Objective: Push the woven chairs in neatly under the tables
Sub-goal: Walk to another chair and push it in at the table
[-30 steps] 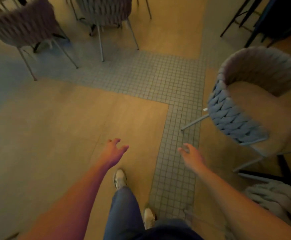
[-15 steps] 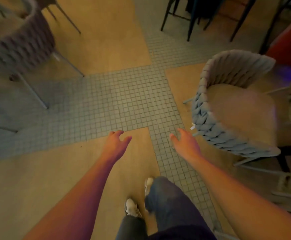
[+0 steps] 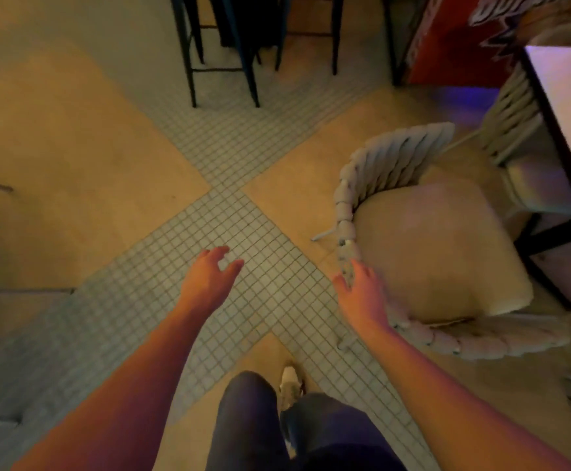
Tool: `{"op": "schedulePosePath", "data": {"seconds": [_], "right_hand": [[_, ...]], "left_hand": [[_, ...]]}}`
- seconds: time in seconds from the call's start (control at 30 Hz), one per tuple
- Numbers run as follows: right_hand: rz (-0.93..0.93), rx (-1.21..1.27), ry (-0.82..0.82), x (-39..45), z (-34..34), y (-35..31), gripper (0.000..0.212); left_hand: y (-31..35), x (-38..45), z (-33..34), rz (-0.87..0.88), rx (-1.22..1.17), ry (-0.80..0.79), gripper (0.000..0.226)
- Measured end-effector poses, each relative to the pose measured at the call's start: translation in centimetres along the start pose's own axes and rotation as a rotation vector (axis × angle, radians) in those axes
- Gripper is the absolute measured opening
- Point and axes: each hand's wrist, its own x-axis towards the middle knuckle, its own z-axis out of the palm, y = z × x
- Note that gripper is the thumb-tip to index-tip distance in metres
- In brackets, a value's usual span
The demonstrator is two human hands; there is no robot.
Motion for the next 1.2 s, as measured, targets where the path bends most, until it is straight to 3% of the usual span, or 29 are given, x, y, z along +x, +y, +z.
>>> {"op": "schedulePosePath", "data": {"seconds": [0.4,0.73,1.07,1.2], "right_hand": [[0.566,0.294,0.421,9.9,-3.6,-0.8,0.059],[0.973,0.419,0.693,10.8,-6.9,7.2,0.057],[1.284,0.371,0.720,7.6,-8.5,18.8,0.064],[1.250,0.376,0.722,7.3,-7.6,20.6,0.093]], "left_hand": [[15.3,25.7,1.6,0.428,0.152,-0.303,0.052],[32.0,33.7,12.9,0.840,0.556,-0.537,0.058],[43.6,36.6,25.7,0.874,0.869,-0.662,0.067],[46.1,37.5,29.8,0.866,0.842,-0.705,0.081]]}}
